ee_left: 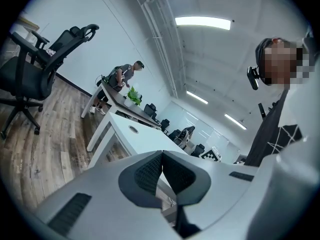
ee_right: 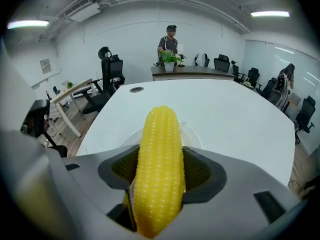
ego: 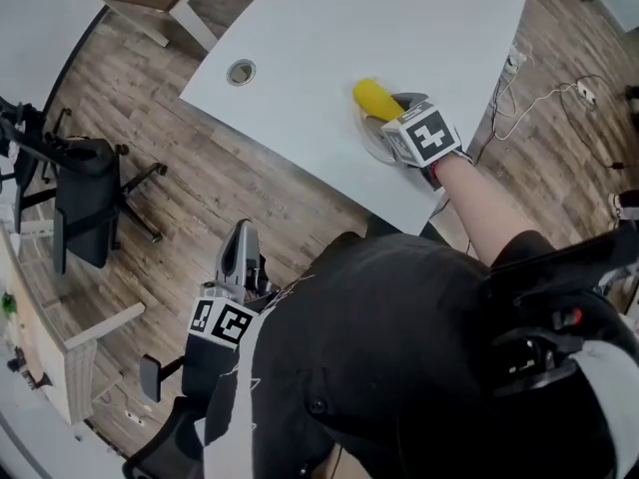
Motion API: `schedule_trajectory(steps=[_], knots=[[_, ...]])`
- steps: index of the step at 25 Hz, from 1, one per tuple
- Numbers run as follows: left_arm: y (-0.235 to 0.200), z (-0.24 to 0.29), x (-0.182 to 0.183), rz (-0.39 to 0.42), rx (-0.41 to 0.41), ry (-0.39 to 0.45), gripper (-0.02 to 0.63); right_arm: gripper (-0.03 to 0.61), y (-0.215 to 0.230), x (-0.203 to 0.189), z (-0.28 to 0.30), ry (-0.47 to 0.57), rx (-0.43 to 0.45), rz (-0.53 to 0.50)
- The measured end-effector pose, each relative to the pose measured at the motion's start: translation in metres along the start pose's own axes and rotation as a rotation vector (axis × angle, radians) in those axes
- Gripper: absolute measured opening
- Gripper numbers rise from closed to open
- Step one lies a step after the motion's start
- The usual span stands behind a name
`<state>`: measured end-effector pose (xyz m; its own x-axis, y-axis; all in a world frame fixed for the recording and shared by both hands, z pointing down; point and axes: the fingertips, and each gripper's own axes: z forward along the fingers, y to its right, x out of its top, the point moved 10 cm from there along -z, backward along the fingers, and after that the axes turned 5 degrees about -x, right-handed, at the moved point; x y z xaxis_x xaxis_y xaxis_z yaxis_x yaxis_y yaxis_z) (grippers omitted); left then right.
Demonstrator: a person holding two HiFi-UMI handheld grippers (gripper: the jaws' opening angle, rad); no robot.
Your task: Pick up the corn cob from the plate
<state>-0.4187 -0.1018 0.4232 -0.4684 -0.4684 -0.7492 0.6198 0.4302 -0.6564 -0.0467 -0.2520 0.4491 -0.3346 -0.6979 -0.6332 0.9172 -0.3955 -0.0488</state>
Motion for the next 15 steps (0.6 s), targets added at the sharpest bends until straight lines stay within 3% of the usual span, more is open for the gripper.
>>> schedule_trajectory(steps=[7, 12, 15], knots=[[-0.004, -0.008, -0.024, -0.062, 0.001, 0.007, 0.012, 0.255, 0.003, -0.005, 0.0, -0.019, 0.039, -0.013], [-0.005, -0.02, -0.021, -0.066, 0.038, 0.055, 0.012, 0.255, 0.008, -0.003, -0.002, -0.012, 0.032, -0.015], [0.002, -0.03, -0.028, -0.053, 0.094, 0.025, 0.012, 0.253, 0.009, -0.003, -0.003, -0.011, 0.039, -0.026]])
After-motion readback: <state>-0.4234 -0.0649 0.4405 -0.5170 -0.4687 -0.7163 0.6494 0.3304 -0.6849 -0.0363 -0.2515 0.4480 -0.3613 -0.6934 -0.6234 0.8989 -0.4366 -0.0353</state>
